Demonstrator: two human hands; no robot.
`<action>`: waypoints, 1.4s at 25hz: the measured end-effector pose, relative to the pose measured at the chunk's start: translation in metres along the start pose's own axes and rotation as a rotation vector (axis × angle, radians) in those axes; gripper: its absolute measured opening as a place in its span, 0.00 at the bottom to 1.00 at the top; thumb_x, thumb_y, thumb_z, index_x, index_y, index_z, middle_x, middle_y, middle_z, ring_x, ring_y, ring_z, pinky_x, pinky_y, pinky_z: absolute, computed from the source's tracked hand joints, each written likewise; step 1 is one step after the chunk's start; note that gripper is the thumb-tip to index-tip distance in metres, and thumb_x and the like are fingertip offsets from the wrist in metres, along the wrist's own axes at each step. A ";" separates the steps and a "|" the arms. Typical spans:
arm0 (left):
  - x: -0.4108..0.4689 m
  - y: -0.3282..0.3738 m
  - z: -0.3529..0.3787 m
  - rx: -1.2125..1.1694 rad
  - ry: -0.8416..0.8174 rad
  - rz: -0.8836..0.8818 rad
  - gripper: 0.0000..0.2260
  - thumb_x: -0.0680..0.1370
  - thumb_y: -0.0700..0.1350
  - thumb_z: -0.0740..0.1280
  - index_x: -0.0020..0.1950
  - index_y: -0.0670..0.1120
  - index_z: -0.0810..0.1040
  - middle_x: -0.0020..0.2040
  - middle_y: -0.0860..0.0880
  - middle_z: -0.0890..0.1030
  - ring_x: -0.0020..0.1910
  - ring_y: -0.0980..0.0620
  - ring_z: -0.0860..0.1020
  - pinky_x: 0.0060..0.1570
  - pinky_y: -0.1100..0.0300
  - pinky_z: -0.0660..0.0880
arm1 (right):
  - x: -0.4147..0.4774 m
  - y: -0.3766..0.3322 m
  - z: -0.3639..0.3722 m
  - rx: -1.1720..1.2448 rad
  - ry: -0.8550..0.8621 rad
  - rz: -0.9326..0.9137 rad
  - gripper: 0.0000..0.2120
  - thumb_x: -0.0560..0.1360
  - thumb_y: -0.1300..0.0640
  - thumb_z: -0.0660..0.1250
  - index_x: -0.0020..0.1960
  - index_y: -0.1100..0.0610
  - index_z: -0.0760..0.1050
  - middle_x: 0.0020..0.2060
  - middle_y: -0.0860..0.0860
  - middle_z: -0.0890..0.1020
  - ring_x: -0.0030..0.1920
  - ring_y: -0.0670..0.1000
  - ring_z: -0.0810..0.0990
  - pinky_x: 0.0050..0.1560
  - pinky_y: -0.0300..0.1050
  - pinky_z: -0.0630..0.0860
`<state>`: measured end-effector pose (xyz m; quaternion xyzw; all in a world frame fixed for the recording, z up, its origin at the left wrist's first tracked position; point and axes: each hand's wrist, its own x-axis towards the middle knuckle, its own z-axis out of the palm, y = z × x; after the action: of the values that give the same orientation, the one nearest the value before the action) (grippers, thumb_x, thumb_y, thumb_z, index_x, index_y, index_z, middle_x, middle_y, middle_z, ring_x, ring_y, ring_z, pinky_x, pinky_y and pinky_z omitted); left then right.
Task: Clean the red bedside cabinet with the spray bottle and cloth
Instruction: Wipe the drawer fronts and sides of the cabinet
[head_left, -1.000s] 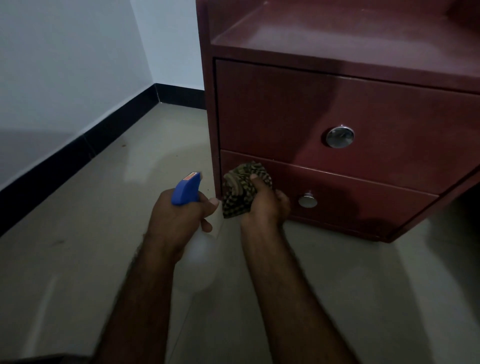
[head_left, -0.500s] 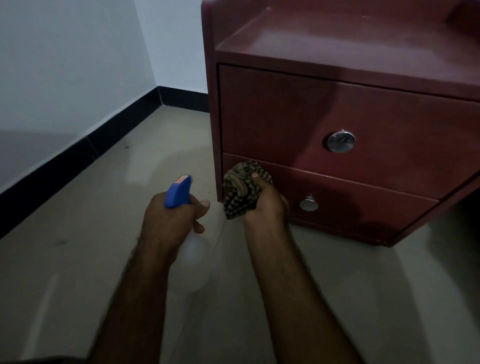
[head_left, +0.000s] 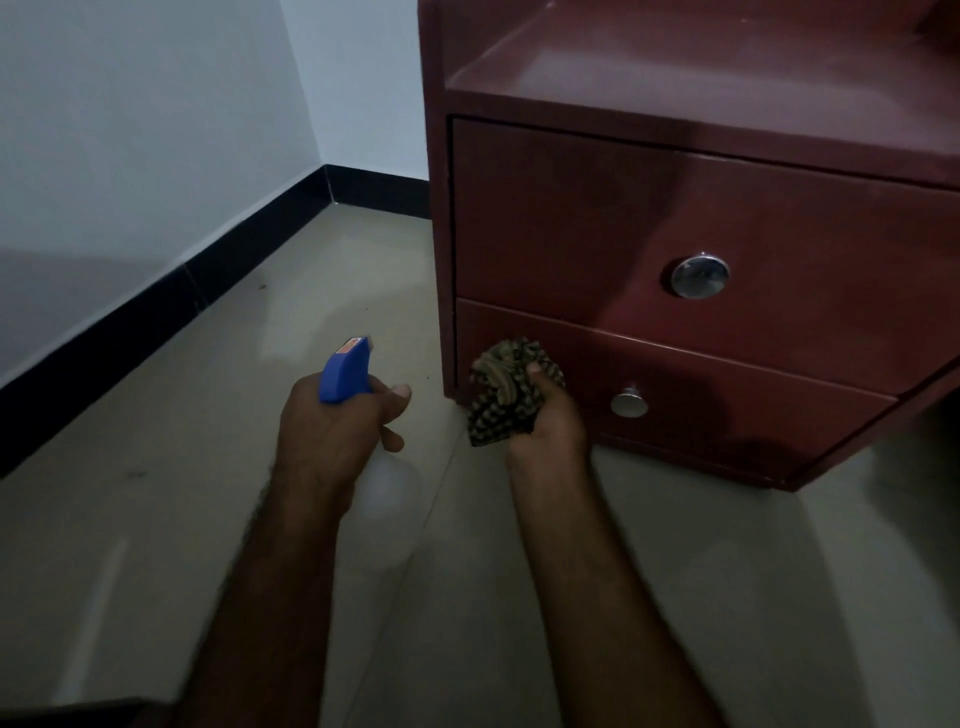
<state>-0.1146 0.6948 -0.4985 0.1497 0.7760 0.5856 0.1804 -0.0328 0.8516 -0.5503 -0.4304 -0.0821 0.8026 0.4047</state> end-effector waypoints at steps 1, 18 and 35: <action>0.001 0.000 0.000 0.004 0.005 0.002 0.06 0.74 0.43 0.75 0.45 0.45 0.79 0.42 0.46 0.82 0.33 0.48 0.82 0.46 0.46 0.81 | 0.004 -0.007 -0.010 0.044 0.016 0.001 0.21 0.74 0.68 0.72 0.67 0.68 0.77 0.61 0.65 0.82 0.62 0.65 0.82 0.61 0.61 0.79; -0.001 -0.003 0.000 0.006 0.069 0.010 0.06 0.74 0.45 0.76 0.44 0.46 0.80 0.40 0.45 0.83 0.31 0.51 0.82 0.39 0.54 0.75 | -0.011 0.024 0.017 -0.019 -0.015 -0.080 0.15 0.73 0.74 0.68 0.60 0.71 0.77 0.54 0.68 0.83 0.51 0.68 0.84 0.50 0.57 0.81; -0.023 0.025 0.019 -0.020 0.022 0.024 0.05 0.75 0.44 0.75 0.44 0.47 0.80 0.44 0.44 0.82 0.38 0.43 0.83 0.47 0.46 0.80 | -0.035 -0.051 0.017 0.074 -0.138 0.038 0.20 0.79 0.66 0.62 0.70 0.66 0.76 0.64 0.64 0.81 0.64 0.64 0.80 0.68 0.59 0.75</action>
<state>-0.0852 0.7077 -0.4771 0.1506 0.7703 0.5969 0.1664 -0.0059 0.8638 -0.4932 -0.3604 -0.0721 0.8404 0.3982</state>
